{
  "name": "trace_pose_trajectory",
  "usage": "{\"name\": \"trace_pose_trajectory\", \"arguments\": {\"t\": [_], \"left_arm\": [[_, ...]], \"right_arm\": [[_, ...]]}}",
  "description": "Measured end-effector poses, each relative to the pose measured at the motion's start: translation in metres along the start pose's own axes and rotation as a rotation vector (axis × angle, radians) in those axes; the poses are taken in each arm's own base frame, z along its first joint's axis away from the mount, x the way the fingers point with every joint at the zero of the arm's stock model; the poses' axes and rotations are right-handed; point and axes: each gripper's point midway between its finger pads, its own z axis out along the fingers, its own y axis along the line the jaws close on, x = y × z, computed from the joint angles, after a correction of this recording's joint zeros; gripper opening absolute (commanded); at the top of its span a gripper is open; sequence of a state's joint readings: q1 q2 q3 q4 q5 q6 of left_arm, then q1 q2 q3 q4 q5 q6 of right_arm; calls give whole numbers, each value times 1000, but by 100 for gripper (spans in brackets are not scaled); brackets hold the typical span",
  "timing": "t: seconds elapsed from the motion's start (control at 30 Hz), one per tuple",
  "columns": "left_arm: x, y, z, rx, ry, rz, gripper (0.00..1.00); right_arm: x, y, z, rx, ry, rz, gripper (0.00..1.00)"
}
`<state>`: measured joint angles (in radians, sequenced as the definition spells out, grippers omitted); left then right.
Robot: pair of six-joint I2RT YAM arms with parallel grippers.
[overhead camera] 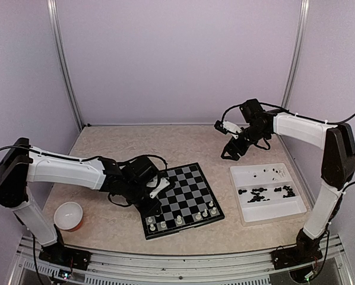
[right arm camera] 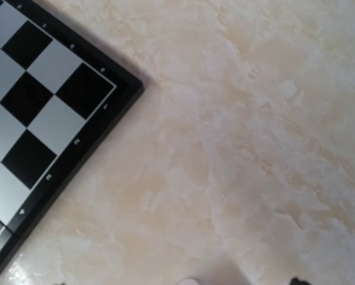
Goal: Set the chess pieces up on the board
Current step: Place the pawn on b2.
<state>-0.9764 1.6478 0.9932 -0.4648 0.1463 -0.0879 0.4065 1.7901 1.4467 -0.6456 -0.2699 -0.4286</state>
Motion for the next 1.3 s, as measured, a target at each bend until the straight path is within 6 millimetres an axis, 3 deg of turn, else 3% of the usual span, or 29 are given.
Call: {"name": "trace_pose_trajectory", "arguments": {"t": [0.3, 0.67, 0.83, 0.9, 1.17, 1.3], "left_arm": [[8, -6, 8, 10, 32, 12, 2], [12, -7, 13, 9, 43, 14, 12], [13, -8, 15, 5, 44, 16, 25], [14, -7, 16, 1, 49, 14, 31], [12, -3, 14, -30, 43, 11, 37], [-1, -2, 0, -51, 12, 15, 44]], "right_arm": [[0, 0, 0, 0, 0, 0, 82], [0, 0, 0, 0, 0, 0, 83], [0, 0, 0, 1, 0, 0, 85], [0, 0, 0, 1, 1, 0, 99], [2, -3, -2, 18, 11, -2, 99], [-3, -15, -19, 78, 4, 8, 99]]}}
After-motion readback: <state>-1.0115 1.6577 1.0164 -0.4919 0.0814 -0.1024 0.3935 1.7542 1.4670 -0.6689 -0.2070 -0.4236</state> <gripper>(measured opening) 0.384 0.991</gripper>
